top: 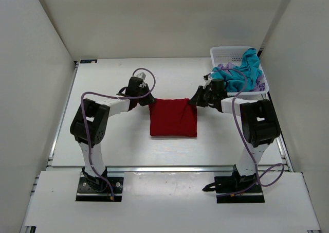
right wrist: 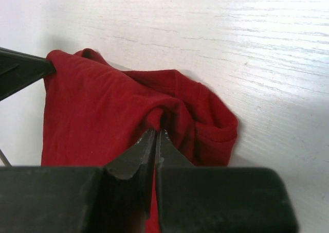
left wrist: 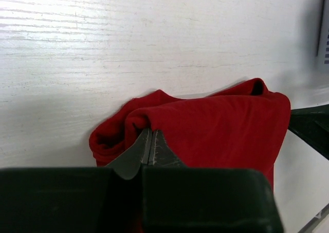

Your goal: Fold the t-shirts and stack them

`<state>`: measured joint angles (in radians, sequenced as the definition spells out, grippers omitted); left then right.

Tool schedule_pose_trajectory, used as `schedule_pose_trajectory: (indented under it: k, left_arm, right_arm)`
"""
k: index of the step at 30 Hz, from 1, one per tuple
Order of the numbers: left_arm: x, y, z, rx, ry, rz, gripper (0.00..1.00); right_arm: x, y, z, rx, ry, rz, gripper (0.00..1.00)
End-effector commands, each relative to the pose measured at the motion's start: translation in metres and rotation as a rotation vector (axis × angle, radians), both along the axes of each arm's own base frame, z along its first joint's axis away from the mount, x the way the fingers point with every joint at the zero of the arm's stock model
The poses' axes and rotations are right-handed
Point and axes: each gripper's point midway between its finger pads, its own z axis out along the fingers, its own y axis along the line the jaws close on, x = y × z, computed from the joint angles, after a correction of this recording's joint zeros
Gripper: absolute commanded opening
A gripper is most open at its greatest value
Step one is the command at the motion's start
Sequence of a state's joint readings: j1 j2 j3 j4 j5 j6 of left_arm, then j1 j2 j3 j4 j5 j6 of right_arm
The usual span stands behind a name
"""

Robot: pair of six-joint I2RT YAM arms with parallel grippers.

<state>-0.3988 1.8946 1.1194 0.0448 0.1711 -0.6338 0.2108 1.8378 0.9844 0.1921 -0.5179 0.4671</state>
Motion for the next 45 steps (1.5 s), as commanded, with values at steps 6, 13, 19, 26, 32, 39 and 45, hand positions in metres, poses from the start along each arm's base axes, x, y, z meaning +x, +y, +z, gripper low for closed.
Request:
schedule_pose_trajectory:
  k: [6,13,19,26,32,39,45]
  left_arm:
    - [0.012,0.028,0.024,-0.038,-0.053,0.074,0.0]
    - [0.005,0.042,0.028,-0.057,-0.064,0.103,0.0]
    - [0.009,0.038,0.022,-0.074,-0.056,0.108,0.04]
    - [0.014,0.044,0.029,-0.131,-0.082,0.137,0.24]
    - [0.016,0.059,0.068,-0.183,-0.16,0.172,0.44]
    - [-0.022,-0.002,0.109,-0.192,-0.243,0.04,0.39]
    - [-0.03,-0.03,0.071,-0.287,-0.153,-0.003,0.37]
  right_arm:
    - [-0.002,-0.023,0.016,0.041,-0.055,-0.071,0.0]
    - [-0.007,-0.037,0.02,0.046,-0.058,-0.105,0.0]
    - [0.011,-0.031,0.011,0.031,-0.039,-0.084,0.0]
    - [0.038,-0.019,0.021,0.02,-0.071,-0.066,0.08]
    - [0.037,-0.027,0.045,0.023,-0.121,-0.084,0.42]
    - [0.008,-0.002,0.07,0.005,-0.167,-0.029,0.0]
    - [0.008,0.046,0.045,0.057,-0.102,0.113,0.0]
